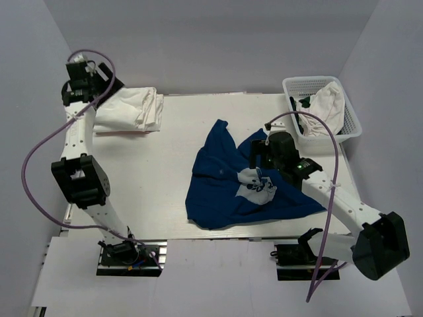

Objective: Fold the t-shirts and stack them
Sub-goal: Put the neatly folded tshirt into the corner of the board with the left arm

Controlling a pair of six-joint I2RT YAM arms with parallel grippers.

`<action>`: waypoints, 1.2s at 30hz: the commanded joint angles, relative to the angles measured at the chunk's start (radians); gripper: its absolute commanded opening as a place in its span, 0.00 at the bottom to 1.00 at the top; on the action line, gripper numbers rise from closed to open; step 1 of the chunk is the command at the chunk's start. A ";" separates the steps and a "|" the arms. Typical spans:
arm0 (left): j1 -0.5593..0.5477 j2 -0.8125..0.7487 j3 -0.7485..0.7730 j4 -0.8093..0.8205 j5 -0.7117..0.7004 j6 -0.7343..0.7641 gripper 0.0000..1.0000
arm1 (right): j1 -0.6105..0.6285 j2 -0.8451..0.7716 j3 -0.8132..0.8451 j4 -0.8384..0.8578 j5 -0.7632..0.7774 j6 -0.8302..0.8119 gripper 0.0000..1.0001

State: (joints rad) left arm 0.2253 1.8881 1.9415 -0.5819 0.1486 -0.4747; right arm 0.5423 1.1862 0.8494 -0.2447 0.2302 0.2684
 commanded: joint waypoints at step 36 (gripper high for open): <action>-0.190 0.422 0.008 0.079 -0.081 0.038 0.99 | -0.057 0.102 0.008 -0.039 0.021 0.012 0.90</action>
State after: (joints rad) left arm 0.0219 2.2784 1.8519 -0.5304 0.0856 -0.4595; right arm 0.4957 1.2739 0.7940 -0.2668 0.2573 0.2974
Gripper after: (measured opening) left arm 0.987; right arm 0.902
